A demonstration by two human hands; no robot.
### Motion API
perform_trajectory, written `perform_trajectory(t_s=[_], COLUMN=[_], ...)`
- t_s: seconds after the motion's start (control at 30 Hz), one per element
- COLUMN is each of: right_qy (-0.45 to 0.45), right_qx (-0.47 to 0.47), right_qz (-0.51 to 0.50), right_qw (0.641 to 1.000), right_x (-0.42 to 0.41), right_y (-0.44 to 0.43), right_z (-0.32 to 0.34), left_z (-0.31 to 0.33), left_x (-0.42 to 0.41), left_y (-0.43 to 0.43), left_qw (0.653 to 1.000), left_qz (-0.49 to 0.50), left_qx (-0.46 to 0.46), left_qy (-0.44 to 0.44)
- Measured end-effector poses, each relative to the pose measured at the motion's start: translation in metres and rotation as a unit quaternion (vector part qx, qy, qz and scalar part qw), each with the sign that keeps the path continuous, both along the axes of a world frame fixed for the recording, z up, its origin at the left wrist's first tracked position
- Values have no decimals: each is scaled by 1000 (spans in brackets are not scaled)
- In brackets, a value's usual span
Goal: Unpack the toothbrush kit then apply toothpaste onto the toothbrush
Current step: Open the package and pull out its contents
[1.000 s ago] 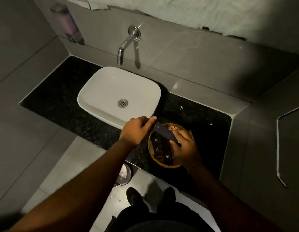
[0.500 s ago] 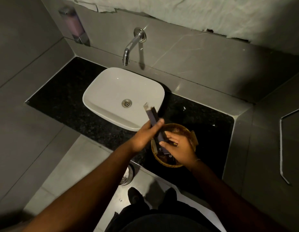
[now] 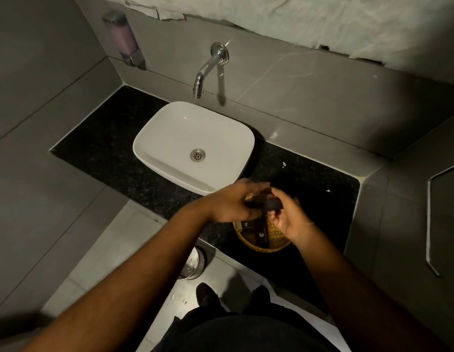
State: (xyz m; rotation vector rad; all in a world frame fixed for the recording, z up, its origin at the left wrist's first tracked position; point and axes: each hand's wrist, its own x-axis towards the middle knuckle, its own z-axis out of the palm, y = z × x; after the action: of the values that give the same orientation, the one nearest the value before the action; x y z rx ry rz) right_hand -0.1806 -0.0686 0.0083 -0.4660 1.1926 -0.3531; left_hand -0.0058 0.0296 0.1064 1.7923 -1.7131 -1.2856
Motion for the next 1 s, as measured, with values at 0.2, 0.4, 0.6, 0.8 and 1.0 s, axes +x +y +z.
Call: perform_trajectory(t_s=[0.2, 0.4, 0.6, 0.8, 1.0], right_qy=[-99, -152, -147, -130, -157], right_qx=[169, 132, 119, 127, 124], right_qz=[-8, 16, 22, 33, 67], right_qw=[981, 979, 982, 983, 978], right_x=[4, 32, 31, 31, 32], right_y=[24, 49, 53, 59, 60], right_z=[-9, 5, 11, 5, 9], left_z=[20, 7, 8, 8, 19], left_x=[-9, -28, -23, -25, -26], left_y=[9, 23, 25, 30, 26], left_qw=[970, 968, 964, 961, 947], left_qz=[89, 165, 186, 177, 221], left_qx=[-93, -186, -184, -203, -216], left_qy=[209, 8, -55, -58, -89])
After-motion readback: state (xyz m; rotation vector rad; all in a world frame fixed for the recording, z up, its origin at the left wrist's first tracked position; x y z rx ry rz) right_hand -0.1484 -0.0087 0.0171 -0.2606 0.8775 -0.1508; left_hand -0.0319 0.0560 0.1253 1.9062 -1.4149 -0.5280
